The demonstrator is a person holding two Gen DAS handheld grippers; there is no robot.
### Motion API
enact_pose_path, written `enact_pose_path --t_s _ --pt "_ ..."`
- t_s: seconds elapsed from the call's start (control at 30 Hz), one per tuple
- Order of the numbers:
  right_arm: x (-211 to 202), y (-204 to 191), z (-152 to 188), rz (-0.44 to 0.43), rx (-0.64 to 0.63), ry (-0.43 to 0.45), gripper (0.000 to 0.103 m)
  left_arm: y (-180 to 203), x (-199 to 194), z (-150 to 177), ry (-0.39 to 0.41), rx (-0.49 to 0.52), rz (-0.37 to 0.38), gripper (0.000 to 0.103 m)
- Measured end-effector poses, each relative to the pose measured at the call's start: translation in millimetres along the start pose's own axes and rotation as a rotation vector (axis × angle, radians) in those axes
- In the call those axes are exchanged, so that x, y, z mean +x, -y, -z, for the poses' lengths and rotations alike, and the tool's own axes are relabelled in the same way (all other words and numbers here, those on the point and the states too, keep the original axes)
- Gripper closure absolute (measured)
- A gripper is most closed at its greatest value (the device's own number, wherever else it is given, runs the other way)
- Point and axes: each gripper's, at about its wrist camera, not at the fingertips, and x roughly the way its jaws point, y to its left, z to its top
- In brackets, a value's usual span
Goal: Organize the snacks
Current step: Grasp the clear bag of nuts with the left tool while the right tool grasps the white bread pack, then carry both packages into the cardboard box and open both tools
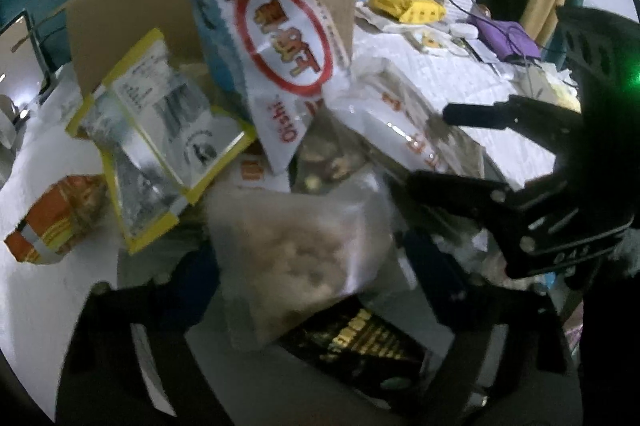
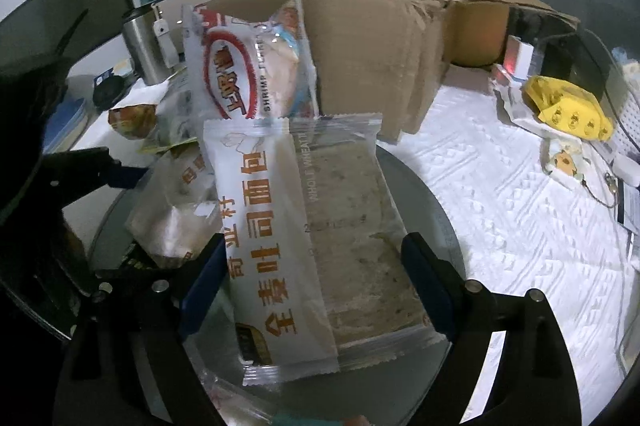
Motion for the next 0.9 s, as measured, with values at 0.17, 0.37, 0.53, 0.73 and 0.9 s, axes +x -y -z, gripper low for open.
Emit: enact_pose_path --t_s 0.17,0.37,0.53,0.73,0.9 --pt "-4.8 0.4 -1.7 -0.012 0.006 0.015 0.035 0.0 -3.2 -0.3 0.002 0.008 0.017 0.039" --pt "-14.8 3.6 -3.8 -0.004 0.013 0.047 0.065 4.3 -13.9 0.3 0.026 0.018 0.038 0.052" --pt "-19.2 8.1 -1.7 -0.011 0.023 0.056 0.081 6.0 -26.0 -1.1 0.056 0.024 0.055 0.054" --pt "-25.8 2.5 -4.1 0.001 -0.001 0.075 0.097 6.4 -41.4 -6.4 0.103 0.021 0.07 0.055" --pt "-41.6 3.8 -13.2 -0.002 0.014 0.12 0.097 2.1 -56.5 -12.9 0.145 0.018 0.081 0.055"
